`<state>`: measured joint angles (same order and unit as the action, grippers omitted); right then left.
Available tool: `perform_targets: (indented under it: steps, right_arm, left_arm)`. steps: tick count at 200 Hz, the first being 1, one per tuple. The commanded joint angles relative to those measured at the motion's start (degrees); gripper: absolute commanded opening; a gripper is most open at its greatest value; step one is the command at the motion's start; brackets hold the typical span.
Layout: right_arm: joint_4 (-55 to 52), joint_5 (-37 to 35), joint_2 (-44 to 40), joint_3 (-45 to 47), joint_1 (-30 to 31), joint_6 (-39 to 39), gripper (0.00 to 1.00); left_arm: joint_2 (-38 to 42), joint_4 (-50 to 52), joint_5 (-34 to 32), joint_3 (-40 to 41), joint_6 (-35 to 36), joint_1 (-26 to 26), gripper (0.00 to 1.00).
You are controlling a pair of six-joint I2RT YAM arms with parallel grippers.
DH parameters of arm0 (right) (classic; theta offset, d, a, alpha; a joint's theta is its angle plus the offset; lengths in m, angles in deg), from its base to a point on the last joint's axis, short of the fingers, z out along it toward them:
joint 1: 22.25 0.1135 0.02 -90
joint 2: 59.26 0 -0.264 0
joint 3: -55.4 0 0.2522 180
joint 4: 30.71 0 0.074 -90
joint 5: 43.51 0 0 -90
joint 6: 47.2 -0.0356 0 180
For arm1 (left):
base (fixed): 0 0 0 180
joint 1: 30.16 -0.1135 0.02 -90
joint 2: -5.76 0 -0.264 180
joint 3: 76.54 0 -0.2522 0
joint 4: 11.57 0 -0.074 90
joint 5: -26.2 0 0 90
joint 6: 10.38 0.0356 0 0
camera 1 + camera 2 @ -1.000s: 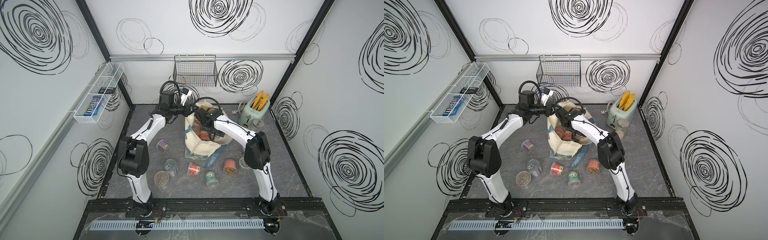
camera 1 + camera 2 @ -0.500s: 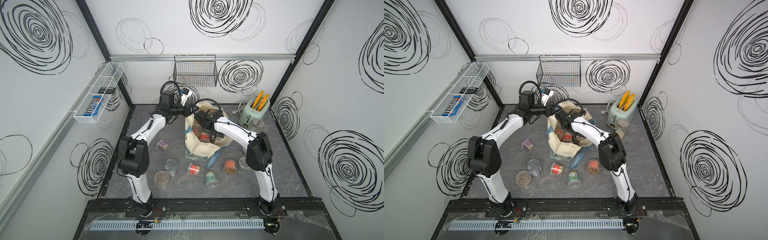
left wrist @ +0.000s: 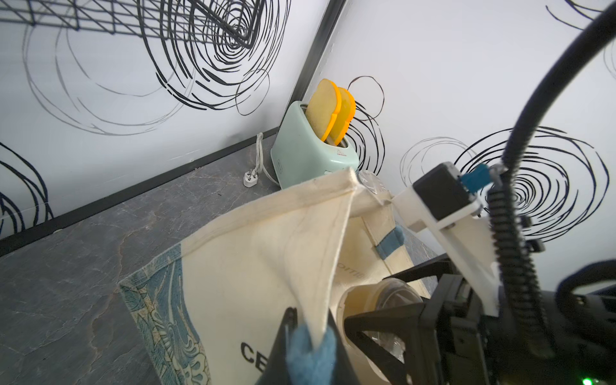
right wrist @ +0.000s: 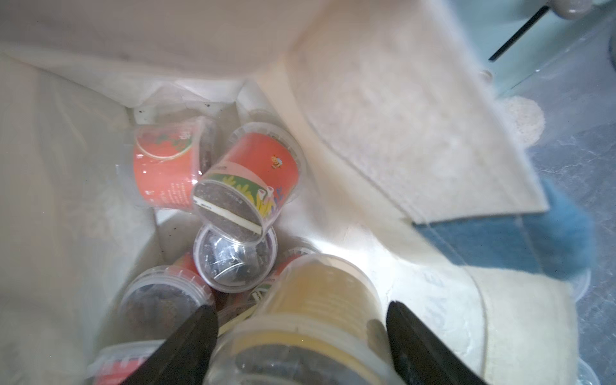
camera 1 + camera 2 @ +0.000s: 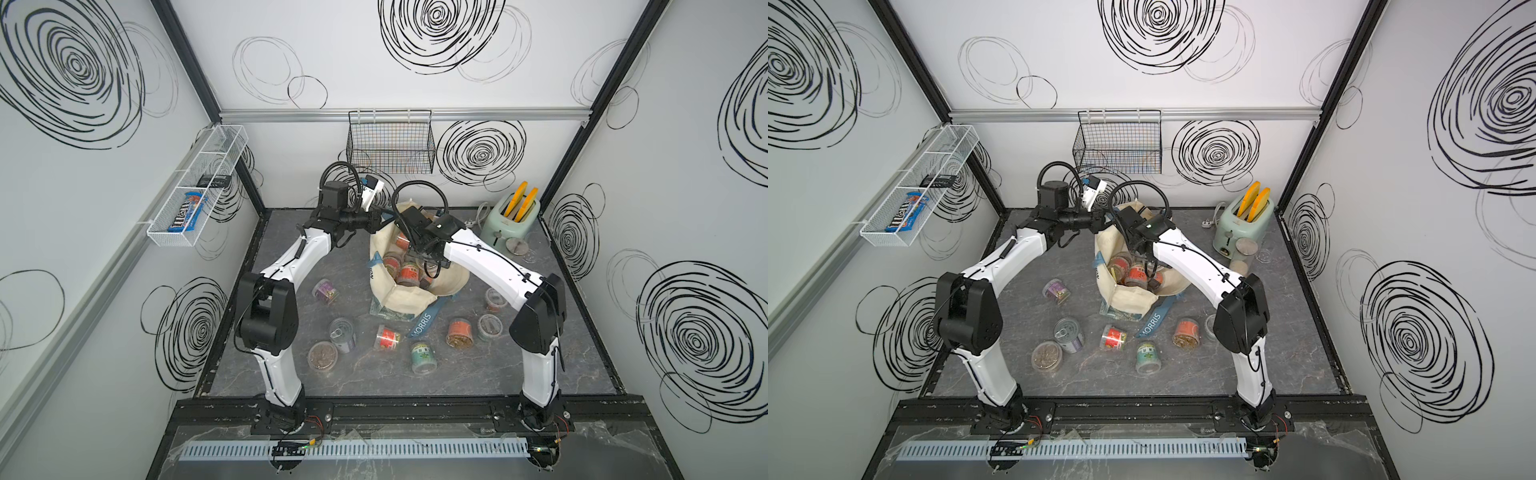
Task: Take out the seed jars from the canvas bag
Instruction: Pick up the seed jar from the canvas bag.
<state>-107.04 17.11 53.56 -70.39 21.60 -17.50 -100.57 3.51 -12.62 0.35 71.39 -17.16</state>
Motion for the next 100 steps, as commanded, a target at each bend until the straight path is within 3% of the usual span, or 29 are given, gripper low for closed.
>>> perform_targets:
  steps: [1,63,100]
  right_arm:
    - [-1.2,0.1,-3.6,-1.7,0.3,0.7,0.81]
    - [0.1,-0.7,-13.0,0.6,-3.3,5.1,0.82]
    - [7.1,2.3,-23.4,11.7,-9.5,8.8,0.81]
  left_arm:
    - [3.7,-8.1,2.9,-0.8,-0.4,-0.3,0.0]
    - [3.5,-6.7,2.6,-0.8,1.3,-0.5,0.0]
    - [3.3,-6.5,2.7,-0.6,1.3,-1.3,0.0]
